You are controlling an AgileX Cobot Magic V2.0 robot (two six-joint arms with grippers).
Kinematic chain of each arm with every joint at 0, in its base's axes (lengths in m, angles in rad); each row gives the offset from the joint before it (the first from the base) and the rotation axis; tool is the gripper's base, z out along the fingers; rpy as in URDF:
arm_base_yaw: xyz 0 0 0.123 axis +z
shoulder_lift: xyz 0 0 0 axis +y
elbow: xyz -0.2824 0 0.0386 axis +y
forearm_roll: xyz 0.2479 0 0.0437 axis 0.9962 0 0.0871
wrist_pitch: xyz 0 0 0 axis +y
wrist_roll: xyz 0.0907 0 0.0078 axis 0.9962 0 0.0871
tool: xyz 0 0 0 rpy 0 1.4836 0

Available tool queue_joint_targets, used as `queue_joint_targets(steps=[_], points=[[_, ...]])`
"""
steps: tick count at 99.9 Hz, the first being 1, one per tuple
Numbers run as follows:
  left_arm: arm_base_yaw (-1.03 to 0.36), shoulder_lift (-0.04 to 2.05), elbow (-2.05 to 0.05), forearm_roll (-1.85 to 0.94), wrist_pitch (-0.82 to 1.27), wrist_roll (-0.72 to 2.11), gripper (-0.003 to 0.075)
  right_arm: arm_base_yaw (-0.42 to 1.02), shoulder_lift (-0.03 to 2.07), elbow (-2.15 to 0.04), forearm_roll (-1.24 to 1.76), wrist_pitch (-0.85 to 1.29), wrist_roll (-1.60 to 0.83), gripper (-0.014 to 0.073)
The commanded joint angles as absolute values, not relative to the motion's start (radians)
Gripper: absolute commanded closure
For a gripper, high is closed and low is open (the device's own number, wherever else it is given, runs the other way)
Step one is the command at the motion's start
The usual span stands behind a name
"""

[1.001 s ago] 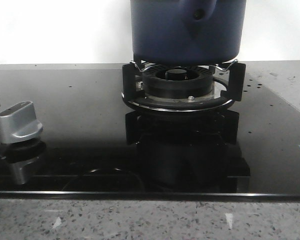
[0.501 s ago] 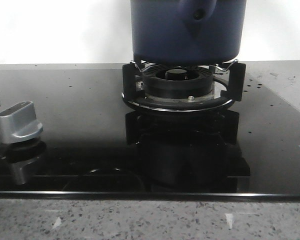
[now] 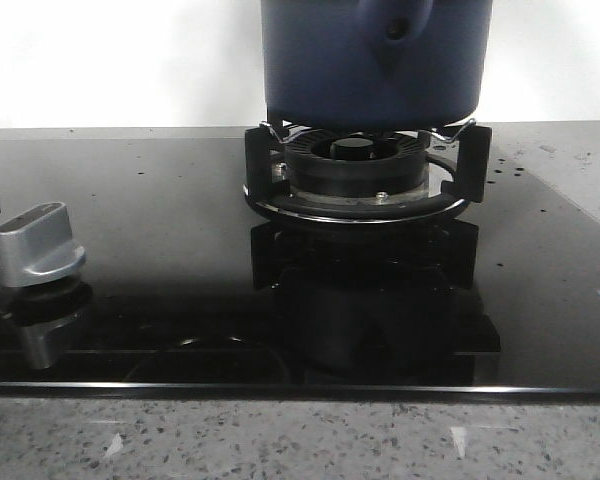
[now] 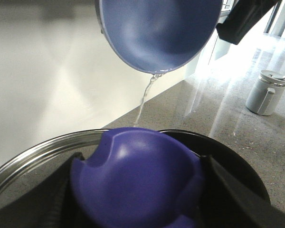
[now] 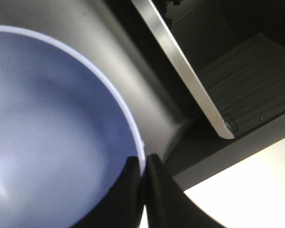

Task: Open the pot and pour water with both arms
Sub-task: 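Tilt the bowl over the open pot to pour water in, then lower the light blue bowl onto the counter beside the pot with the right gripper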

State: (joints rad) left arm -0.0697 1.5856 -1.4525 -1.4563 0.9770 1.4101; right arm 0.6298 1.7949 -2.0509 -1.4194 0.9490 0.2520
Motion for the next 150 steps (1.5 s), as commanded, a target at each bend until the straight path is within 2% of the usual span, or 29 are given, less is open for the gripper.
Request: queue_joint_targets(steps=[1,69,121,150], points=[[-0.068,1.537,-1.484,-1.551,0.989,1.409,0.0405,0.630,1.745,-2.076,-1.517,0.909,0.248,0.0639],[-0.068,1.537,-1.484,-1.551,0.989,1.409,0.0405,0.632,1.745,-2.076,-1.472,0.911,0.250,0.0639],[-0.068,1.537,-1.484,-1.551,0.989,1.409,0.0405,0.625,1.742,-2.080,-1.034,1.169,0.301,0.0641],[-0.068,1.537,-1.484,-1.551,0.989,1.409,0.0405,0.479,1.699,-2.082,-0.736,1.209,0.319,0.0641]])
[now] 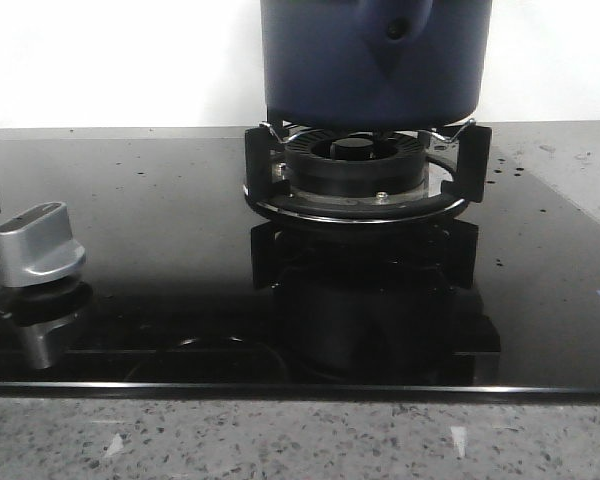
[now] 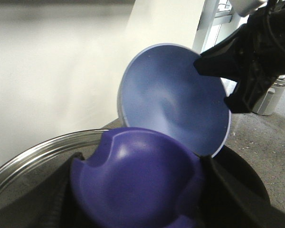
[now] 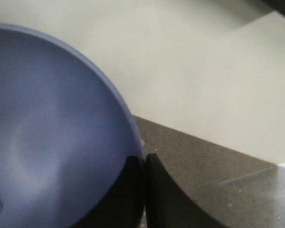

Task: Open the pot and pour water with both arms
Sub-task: 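Lower the light blue bowl onto the counter beside the pot with the right gripper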

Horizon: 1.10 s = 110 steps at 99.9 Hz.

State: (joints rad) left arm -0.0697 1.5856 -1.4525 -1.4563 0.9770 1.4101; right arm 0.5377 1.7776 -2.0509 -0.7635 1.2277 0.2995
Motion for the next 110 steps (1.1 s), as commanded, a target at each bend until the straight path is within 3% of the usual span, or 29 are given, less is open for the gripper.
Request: queue_joint_targets(steps=[1,37,74,110], points=[[-0.068,1.537,-1.484,-1.551,0.989,1.409,0.0405,0.474,1.699,-2.082,-0.720,1.206,0.319,0.0641],[-0.068,1.537,-1.484,-1.551,0.989,1.409,0.0405,0.295,1.564,-2.082,-0.589,1.161,0.319,0.0641],[-0.068,1.537,-1.484,-1.553,1.003,1.409,0.0405,0.083,1.494,-2.076,-0.390,1.246,0.288,0.0643],[-0.068,1.537,-1.484,-1.576,1.012,1.409,0.0405,-0.219,1.404,-1.750,-0.120,1.182,0.265,0.0643]])
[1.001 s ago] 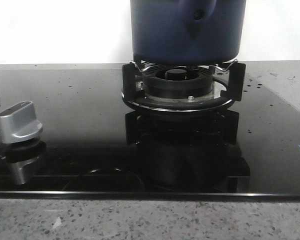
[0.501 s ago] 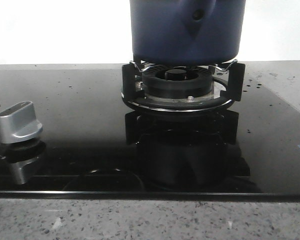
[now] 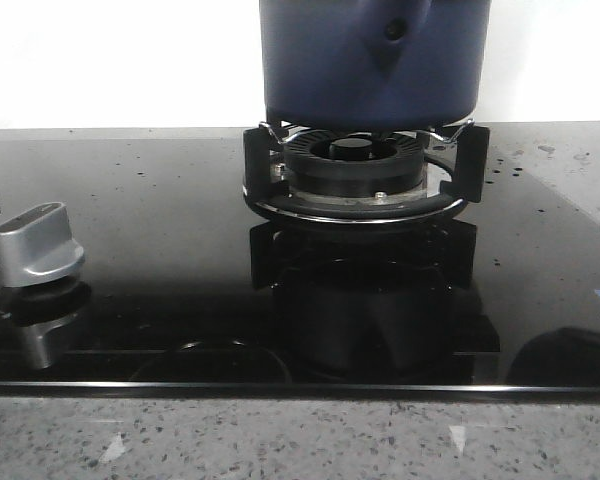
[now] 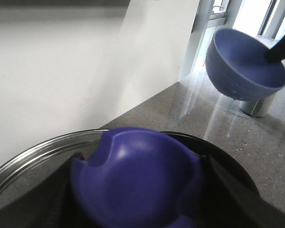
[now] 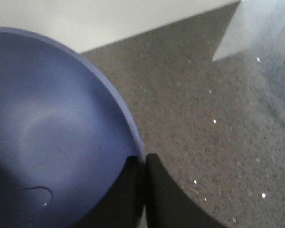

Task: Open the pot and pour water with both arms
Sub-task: 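Lower the light blue bowl onto the counter beside the pot with the right gripper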

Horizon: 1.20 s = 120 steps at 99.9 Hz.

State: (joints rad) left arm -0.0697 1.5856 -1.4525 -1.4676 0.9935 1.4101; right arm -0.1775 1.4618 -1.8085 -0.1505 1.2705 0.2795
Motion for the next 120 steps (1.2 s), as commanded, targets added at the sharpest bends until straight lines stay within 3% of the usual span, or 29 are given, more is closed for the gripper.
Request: queue_joint_targets(steps=[1,33,106,120], points=[[-0.068,1.537,-1.484,-1.576,1.012,1.409,0.0405,-0.221,1.402,-1.742,-0.118,1.176,0.265,0.0643],[-0.095,1.537,-1.484,-1.576,1.016,1.409,0.0405,-0.237,1.385,-1.504,-0.118,1.152,0.265,0.0643],[-0.246,1.537,-1.484,-1.579,0.964,1.411,0.0405,-0.287,1.385,-1.350,-0.118,1.192,0.265,0.0636],[-0.273,1.537,-1.484,-1.595,0.930,1.411,0.0405,-0.287,1.385,-1.350,-0.118,1.197,0.265,0.0547]])
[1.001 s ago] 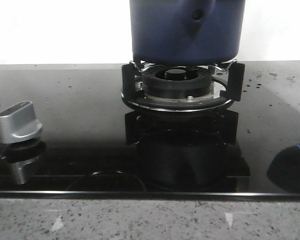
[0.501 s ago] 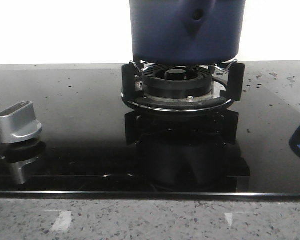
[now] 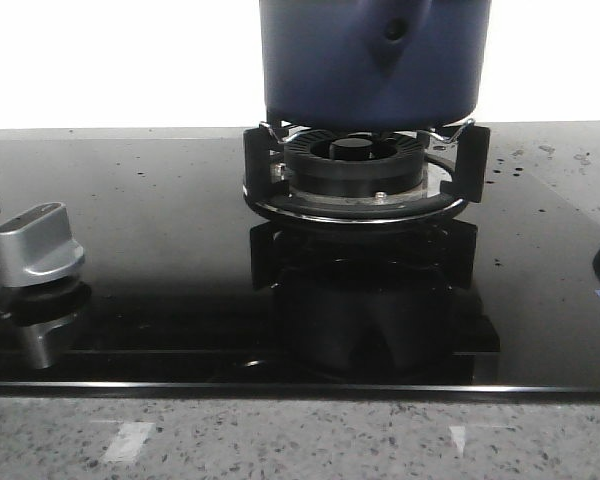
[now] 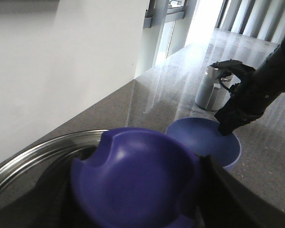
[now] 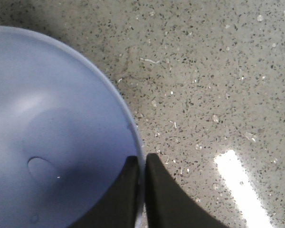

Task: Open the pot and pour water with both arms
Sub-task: 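Lower the light blue bowl onto the counter beside the pot with the right gripper, then lower the glass lid onto the blue pot with the left gripper and release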

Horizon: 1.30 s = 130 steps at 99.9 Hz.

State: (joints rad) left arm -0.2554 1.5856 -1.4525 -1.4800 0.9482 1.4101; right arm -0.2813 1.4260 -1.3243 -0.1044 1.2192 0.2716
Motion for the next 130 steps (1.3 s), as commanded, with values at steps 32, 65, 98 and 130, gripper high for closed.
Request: queue_joint_targets(steps=[32,65,98,130], points=[[-0.316,1.537,-1.484,-1.662,0.877,1.464,0.0405,-0.287,1.329,-1.375,-0.146,1.149,0.287,0.0293],[-0.396,1.541,-1.484,-1.687,0.825,1.587,0.0405,-0.276,1.129,-1.510,0.058,0.963,0.326,0.0419],[-0.425,1.559,-1.484,-1.710,0.753,1.618,0.0405,-0.096,0.910,-1.510,0.121,0.913,0.227,0.0662],[-0.475,1.628,-1.484,-1.734,0.761,1.635,0.0405,-0.035,0.838,-1.510,0.121,0.921,0.193,0.0662]])
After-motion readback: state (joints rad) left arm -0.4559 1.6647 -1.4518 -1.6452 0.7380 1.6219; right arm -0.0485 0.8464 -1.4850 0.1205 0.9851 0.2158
